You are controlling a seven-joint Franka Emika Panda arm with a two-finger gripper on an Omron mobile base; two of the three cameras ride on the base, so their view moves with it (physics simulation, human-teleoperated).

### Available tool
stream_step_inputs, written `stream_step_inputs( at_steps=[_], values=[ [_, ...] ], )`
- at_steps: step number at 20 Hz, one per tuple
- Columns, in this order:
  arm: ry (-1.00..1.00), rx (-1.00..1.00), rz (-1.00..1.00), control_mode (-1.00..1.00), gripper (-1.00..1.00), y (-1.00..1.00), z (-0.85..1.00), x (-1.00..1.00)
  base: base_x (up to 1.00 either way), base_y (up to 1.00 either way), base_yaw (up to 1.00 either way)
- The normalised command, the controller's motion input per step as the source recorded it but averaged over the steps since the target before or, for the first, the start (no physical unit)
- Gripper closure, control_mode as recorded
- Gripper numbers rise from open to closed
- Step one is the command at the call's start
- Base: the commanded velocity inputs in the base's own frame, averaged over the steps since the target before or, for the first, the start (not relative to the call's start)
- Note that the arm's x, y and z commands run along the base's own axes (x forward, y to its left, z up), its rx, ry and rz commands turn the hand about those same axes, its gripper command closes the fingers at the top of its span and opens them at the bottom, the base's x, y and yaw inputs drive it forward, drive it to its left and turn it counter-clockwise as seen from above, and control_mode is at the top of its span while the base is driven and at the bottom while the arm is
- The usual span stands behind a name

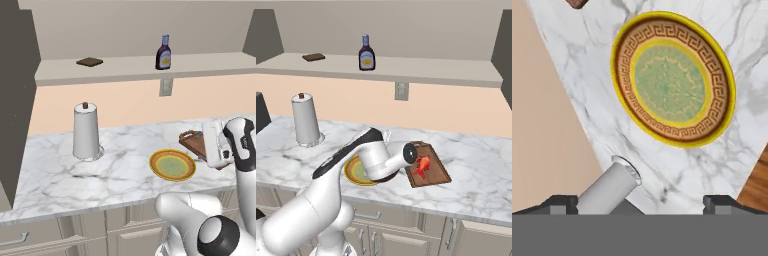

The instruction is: Pick the fish from the plate and place it on the cutting board. Then pick the condiment bottle from the cabinet and place it next to the cutting board.

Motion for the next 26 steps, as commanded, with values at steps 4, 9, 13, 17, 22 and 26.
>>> stream_step_inputs(
  at_steps=[4, 9, 13, 17, 22, 26],
  values=[
    [0.15, 0.22, -0.07, -1.0, -1.0, -0.02, 0.0, 0.09, 0.0, 0.0, 0.0],
    [0.12, 0.2, -0.03, -1.0, -1.0, -0.11, 0.0, 0.08, 0.0, 0.0, 0.0],
    [0.08, 0.18, 0.0, -1.0, -1.0, -0.22, 0.0, 0.05, 0.0, 0.0, 0.0],
    [0.03, 0.14, 0.0, -1.0, -1.0, -0.17, 0.0, 0.03, 0.0, 0.0, 0.0],
    [0.02, 0.17, 0.0, -1.0, -1.0, -0.05, 0.0, 0.0, 0.0, 0.0, 0.0],
    [0.0, 0.18, 0.0, -1.0, -1.0, 0.0, 0.0, 0.0, 0.0, 0.0, 0.0]
  ],
)
